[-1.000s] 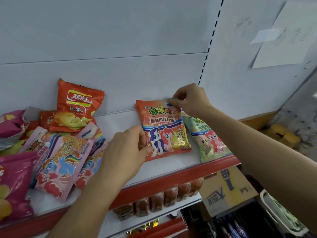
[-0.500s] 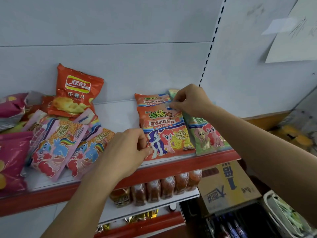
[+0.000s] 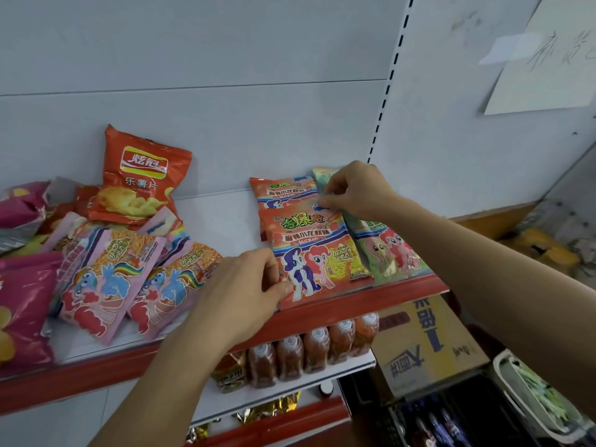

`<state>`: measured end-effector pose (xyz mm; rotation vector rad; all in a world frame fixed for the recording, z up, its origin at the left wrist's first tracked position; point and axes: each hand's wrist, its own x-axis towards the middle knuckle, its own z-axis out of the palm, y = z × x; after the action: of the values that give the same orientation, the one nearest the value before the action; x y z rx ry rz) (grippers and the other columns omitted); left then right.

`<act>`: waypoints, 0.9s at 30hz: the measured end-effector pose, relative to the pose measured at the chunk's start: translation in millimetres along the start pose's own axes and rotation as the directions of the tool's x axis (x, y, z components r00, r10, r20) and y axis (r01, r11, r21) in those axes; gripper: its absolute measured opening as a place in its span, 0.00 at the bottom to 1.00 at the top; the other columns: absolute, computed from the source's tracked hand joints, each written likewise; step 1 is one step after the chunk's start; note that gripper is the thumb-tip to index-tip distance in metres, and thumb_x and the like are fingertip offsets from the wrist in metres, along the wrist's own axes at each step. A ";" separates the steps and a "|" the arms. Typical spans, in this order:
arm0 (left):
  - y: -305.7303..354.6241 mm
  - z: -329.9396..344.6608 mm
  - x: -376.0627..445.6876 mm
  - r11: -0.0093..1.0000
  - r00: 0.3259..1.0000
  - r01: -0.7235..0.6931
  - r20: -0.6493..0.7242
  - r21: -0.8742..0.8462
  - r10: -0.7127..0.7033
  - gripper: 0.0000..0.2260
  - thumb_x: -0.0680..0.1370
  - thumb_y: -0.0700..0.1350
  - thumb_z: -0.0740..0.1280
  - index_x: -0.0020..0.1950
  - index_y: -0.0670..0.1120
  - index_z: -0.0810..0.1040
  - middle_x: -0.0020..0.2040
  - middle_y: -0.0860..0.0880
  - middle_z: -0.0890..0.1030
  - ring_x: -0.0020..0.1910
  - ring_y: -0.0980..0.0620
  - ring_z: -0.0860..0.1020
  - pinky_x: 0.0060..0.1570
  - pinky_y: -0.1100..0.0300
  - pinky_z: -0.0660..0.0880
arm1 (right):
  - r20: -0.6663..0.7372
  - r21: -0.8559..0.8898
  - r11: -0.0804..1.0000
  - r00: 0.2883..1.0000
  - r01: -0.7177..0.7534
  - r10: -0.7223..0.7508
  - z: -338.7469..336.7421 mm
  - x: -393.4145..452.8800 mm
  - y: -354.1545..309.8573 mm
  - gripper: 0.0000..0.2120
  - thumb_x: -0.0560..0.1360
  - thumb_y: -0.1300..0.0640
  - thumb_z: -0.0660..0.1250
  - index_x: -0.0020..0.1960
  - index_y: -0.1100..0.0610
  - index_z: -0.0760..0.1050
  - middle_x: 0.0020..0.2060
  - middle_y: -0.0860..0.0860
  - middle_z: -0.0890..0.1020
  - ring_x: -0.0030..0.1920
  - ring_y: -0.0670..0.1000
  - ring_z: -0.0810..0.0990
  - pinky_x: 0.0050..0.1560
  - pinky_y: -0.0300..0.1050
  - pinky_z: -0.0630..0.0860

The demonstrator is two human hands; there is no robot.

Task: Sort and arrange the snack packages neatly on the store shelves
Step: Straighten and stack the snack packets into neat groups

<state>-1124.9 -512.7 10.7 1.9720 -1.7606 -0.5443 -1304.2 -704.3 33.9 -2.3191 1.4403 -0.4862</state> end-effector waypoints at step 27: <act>-160.8 -94.2 13.3 0.983 0.939 -0.141 -0.298 0.121 0.172 0.08 0.75 0.40 0.72 0.46 0.52 0.77 0.50 0.54 0.73 0.52 0.54 0.73 0.52 0.54 0.73 | 0.234 0.114 0.992 0.972 -0.047 0.020 109.5 -12.3 -179.6 0.17 0.78 0.43 0.69 0.54 0.56 0.82 0.46 0.53 0.84 0.48 0.55 0.83 0.49 0.50 0.80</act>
<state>-938.7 -504.9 -2.1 1.8401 -1.7509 -0.0906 -1118.4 -605.6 22.8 -2.1723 1.3007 -0.2712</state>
